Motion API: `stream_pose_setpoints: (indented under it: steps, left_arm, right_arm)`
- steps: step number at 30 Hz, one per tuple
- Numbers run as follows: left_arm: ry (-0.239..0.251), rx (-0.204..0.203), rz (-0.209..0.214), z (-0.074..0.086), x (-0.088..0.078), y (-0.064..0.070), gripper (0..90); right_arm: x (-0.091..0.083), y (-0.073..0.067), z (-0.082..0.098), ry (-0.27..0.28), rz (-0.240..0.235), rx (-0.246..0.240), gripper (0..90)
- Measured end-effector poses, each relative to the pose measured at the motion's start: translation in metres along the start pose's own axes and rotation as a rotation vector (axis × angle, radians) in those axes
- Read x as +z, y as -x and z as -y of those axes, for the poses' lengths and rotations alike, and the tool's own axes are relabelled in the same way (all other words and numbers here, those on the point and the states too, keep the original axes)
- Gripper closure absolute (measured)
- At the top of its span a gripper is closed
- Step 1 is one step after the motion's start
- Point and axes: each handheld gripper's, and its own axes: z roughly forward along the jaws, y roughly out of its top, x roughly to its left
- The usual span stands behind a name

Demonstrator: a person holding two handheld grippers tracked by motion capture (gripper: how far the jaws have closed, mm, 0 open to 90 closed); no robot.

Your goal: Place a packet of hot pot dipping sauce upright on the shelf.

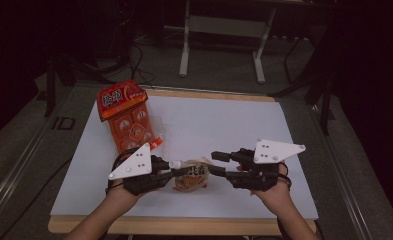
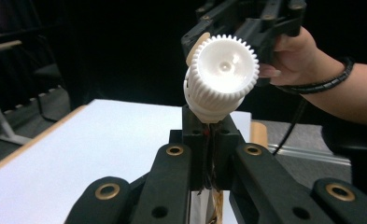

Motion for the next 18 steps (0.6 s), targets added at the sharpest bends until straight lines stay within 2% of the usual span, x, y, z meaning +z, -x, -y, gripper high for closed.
stream_pose_setpoints:
  steps: [1, 3, 5, 8, 10, 12, 18]
  left_arm:
    - [0.003, 0.000, -0.001, -0.001, -0.002, -0.002, 88.1]
    - [0.008, 0.004, -0.018, -0.004, -0.006, -0.006, 88.2]
    - [0.020, 0.005, -0.042, -0.006, -0.010, -0.010, 88.2]
    - [0.034, 0.002, -0.065, -0.008, -0.015, -0.018, 88.2]
    - [0.039, 0.010, -0.081, -0.009, -0.017, -0.024, 88.2]
    - [0.046, 0.019, -0.099, -0.011, -0.020, -0.029, 88.2]
    - [0.067, 0.048, -0.139, -0.012, -0.032, -0.049, 88.2]
  right_arm:
    - [-0.005, 0.002, 0.000, 0.022, 0.012, 0.010, 53.1]
    - [-0.009, 0.005, 0.001, 0.040, 0.013, 0.013, 46.2]
    - [-0.013, 0.006, 0.003, 0.072, 0.030, 0.016, 34.8]
    - [-0.016, 0.007, 0.005, 0.082, 0.056, 0.013, 25.7]
    - [-0.017, 0.008, 0.007, 0.082, 0.051, 0.012, 16.9]
    - [-0.018, 0.009, 0.009, 0.079, 0.049, 0.019, 13.3]
    - [-0.017, 0.012, 0.018, 0.054, 0.049, 0.030, 11.2]
